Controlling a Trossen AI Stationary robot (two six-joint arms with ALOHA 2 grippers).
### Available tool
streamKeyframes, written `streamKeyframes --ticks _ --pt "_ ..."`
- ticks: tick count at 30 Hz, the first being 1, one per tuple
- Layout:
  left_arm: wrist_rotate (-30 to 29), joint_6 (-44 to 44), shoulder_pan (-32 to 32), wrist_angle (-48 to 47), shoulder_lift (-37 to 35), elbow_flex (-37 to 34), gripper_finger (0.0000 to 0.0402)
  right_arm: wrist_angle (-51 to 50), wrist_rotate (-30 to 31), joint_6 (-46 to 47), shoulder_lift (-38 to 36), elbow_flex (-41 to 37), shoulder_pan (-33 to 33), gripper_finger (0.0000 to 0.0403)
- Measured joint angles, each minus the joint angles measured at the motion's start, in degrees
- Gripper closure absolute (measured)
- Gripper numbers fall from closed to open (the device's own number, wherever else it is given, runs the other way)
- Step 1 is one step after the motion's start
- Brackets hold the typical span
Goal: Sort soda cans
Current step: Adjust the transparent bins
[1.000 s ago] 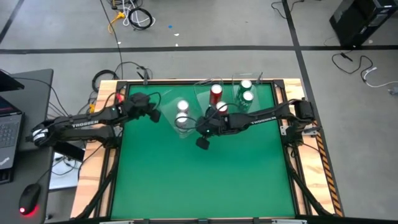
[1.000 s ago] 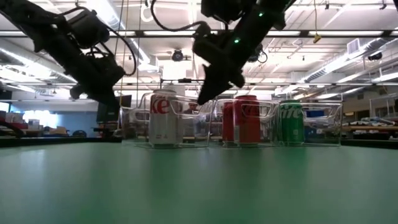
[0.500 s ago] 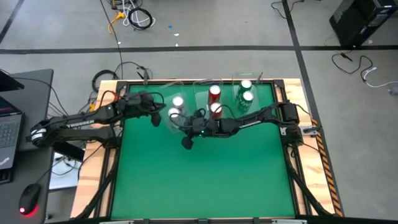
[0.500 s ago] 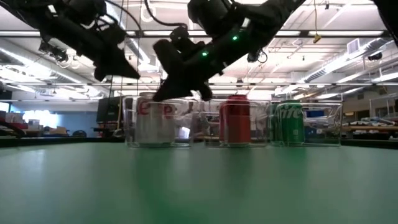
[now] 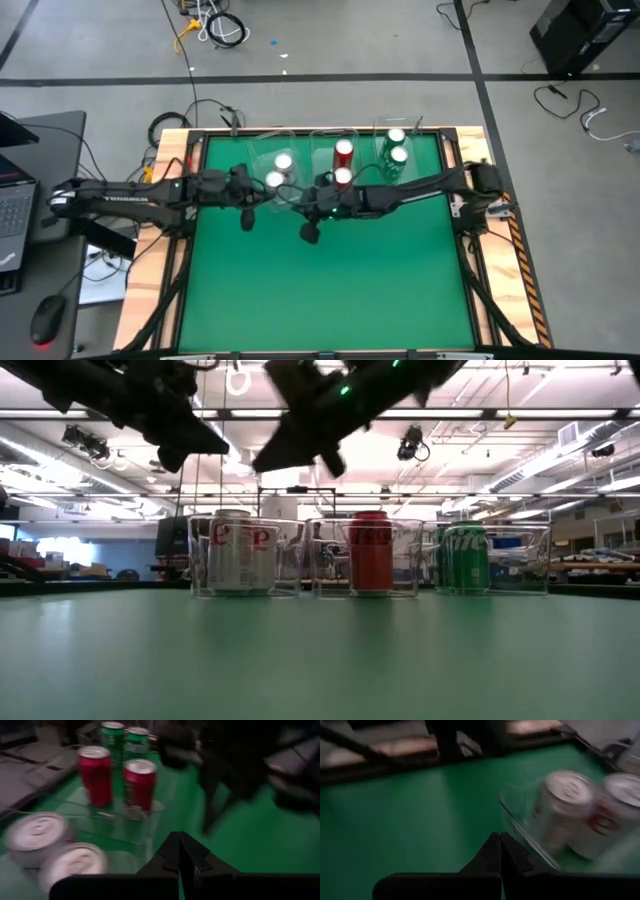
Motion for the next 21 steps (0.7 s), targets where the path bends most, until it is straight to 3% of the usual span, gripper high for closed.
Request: streamKeyframes --ticks 8,13,21 --pt "-0.9 1.5 -9.1 -1.6 6.0 -0.1 0.0401 -20.0 1.2 -1.7 -13.9 0.0 1.7 0.04" --pt "-8.0 -0.7 -11.1 -2.8 14.9 -0.1 0.0401 -30.0 6.8 -1.3 -18.0 0.0 1.9 0.04" --pt "-20.1 -9.3 -11.5 -7.9 24.1 -0.2 0.0401 -38.4 3.5 2.2 -17.8 -4.3 1.4 0.04"
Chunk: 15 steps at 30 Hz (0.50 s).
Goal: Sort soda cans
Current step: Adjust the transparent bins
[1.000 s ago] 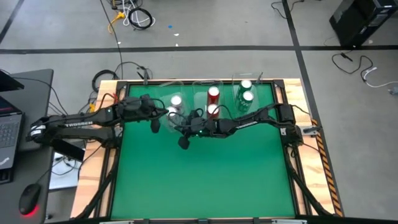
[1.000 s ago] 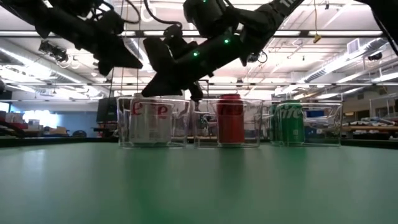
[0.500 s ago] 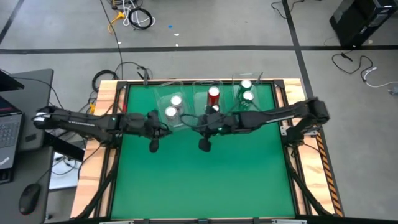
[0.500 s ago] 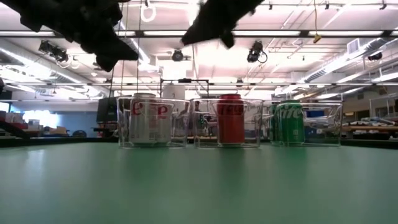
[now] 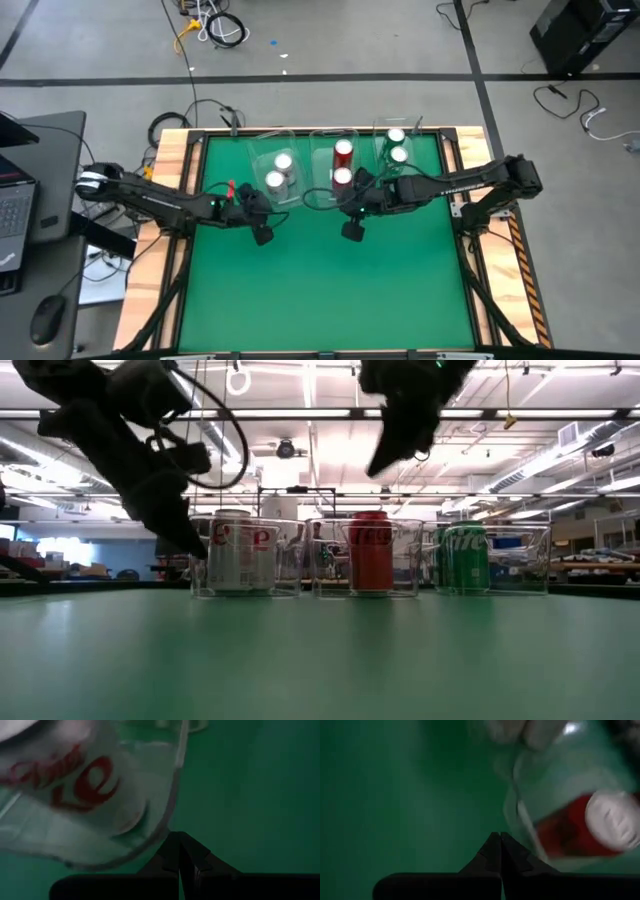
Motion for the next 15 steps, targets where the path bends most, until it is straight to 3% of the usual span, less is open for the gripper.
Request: streamKeyframes --ticks 9,15 --pt "-14.5 -10.4 -0.3 -13.2 -3.8 0.0 0.0401 3.0 -0.8 5.2 -0.1 -11.7 -1.4 0.04" --pt "-16.1 -13.6 -0.3 -19.2 -10.6 0.0 0.0401 11.7 0.2 3.4 -0.1 -18.0 -5.5 0.04"
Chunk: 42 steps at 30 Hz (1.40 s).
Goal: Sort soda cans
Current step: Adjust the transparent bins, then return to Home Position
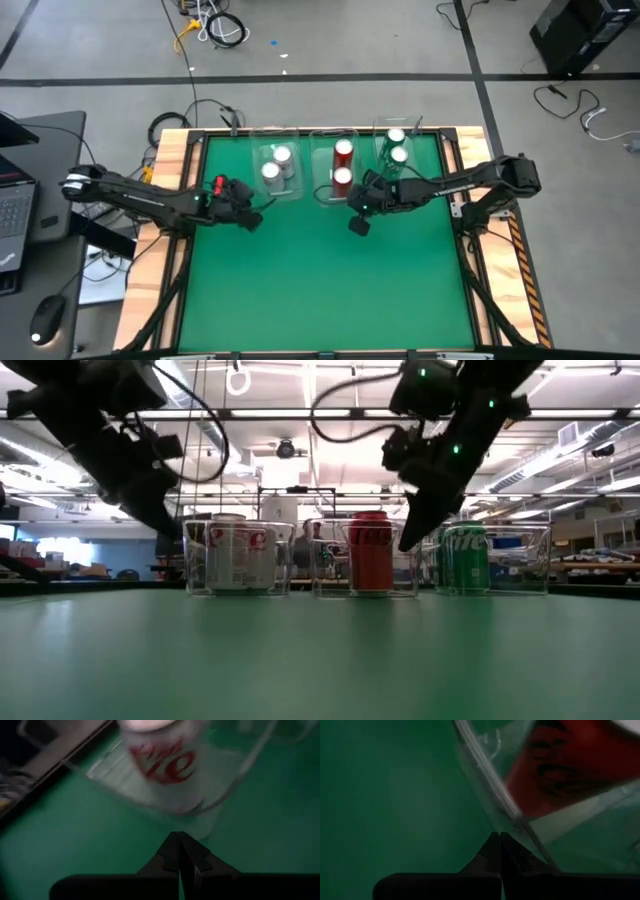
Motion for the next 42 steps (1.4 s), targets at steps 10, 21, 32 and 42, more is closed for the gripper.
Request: streamKeyframes --ticks 10,21,32,42 --pt "15.1 12.3 0.0 15.5 0.5 0.0 0.0401 10.0 1.5 -5.5 0.0 -2.5 -6.7 0.04" --pt "0.9 10.5 4.3 15.8 10.9 0.0 0.0401 14.5 0.2 -6.3 0.0 -2.4 -7.3 0.04" --pt "0.1 9.5 7.6 6.8 8.3 0.0 0.0401 11.3 2.6 -7.2 -4.3 -2.4 -2.2 0.0401" --pt "6.1 12.4 6.8 3.9 -3.4 0.0 0.0401 5.3 6.2 -8.4 -14.4 -3.6 2.2 0.0402"
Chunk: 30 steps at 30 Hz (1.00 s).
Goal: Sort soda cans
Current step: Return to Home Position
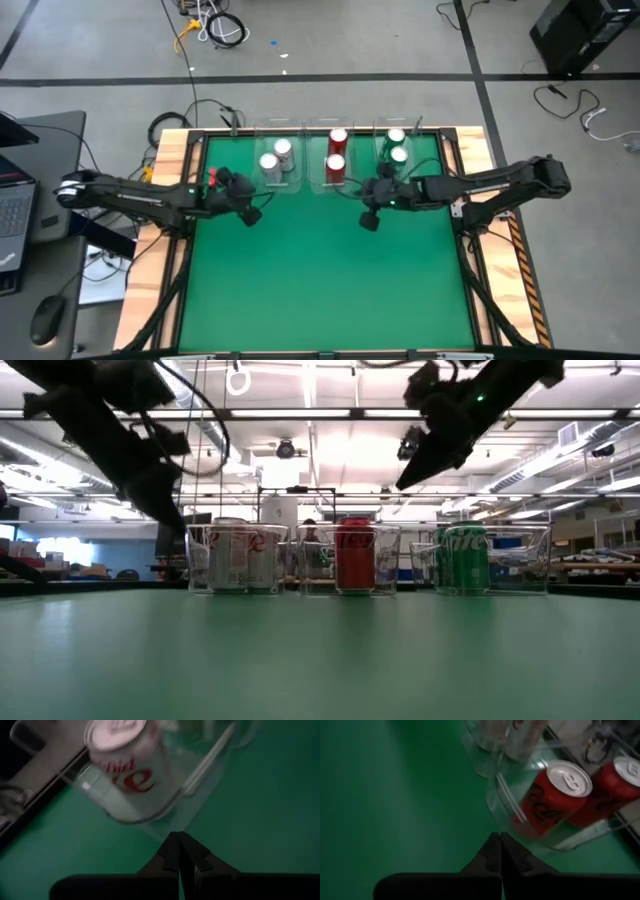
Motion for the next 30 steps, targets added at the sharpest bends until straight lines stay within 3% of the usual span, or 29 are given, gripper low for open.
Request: streamKeyframes --ticks 4,10,18,26,30 --pt "2.5 2.5 -1.4 1.2 -6.6 0.0 0.0401 6.7 -0.1 -2.5 -4.0 -5.2 1.9 0.0402" --pt "3.5 7.9 -3.6 3.8 -15.8 0.0 0.0401 27.4 -3.7 -7.6 -9.0 -18.1 4.2 0.0402" --pt "13.5 17.7 -5.2 10.6 -25.4 0.0 0.0401 49.3 -5.2 -10.4 -15.4 -33.1 5.6 0.0403" --pt "17.5 21.2 -5.2 11.7 -30.0 0.0 0.0401 53.9 -13.6 -9.8 -24.3 -41.1 4.3 0.0403" --pt "17.9 22.5 -5.2 11.5 -30.4 0.0 0.0401 54.2 -15.0 -9.7 -30.2 -45.1 2.7 0.0403"
